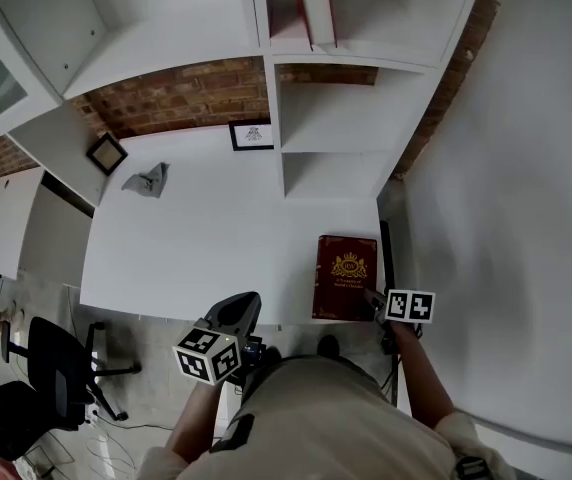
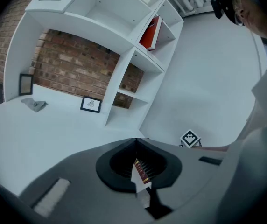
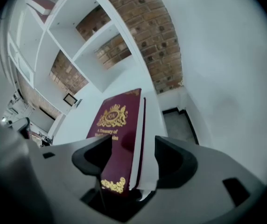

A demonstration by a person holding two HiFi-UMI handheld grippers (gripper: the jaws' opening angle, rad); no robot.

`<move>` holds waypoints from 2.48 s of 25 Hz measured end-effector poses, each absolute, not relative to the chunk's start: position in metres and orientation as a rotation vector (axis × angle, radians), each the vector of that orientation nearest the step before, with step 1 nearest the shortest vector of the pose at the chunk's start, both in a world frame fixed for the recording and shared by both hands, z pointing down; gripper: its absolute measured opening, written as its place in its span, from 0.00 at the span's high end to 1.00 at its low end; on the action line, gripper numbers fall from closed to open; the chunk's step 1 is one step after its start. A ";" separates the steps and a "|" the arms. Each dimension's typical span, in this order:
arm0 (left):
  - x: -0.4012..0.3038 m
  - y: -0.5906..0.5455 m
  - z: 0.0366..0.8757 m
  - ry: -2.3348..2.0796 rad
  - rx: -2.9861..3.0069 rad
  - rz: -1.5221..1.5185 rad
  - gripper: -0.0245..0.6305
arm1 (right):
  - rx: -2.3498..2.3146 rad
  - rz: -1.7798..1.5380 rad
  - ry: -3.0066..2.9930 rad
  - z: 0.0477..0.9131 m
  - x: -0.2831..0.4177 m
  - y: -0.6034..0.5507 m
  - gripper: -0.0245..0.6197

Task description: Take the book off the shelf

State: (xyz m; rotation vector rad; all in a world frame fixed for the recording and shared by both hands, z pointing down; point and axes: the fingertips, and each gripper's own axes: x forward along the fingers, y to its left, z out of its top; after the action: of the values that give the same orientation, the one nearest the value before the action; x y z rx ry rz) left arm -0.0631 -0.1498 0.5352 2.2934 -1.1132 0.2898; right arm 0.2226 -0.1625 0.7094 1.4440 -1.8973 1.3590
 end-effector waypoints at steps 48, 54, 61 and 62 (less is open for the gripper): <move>-0.149 -0.135 0.502 -1.129 2.343 0.146 0.96 | 1.818 -0.161 -2.539 0.152 0.074 -0.427 0.72; -0.147 -0.128 0.496 -1.062 2.384 0.141 0.96 | 1.830 -0.114 -2.560 0.150 0.082 -0.395 0.72; -0.159 -0.117 0.505 -0.997 2.406 0.176 0.96 | 1.853 -0.104 -2.638 0.146 0.086 -0.340 0.72; -0.160 -0.114 0.507 -0.987 2.406 0.179 0.96 | 1.852 -0.108 -2.650 0.147 0.086 -0.330 0.72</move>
State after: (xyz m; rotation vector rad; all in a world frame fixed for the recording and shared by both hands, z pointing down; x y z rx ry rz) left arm -0.1603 -0.1143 0.5072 2.4065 -0.9871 0.1787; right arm 0.0857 -0.3296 0.1470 1.8525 -2.6503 -0.1076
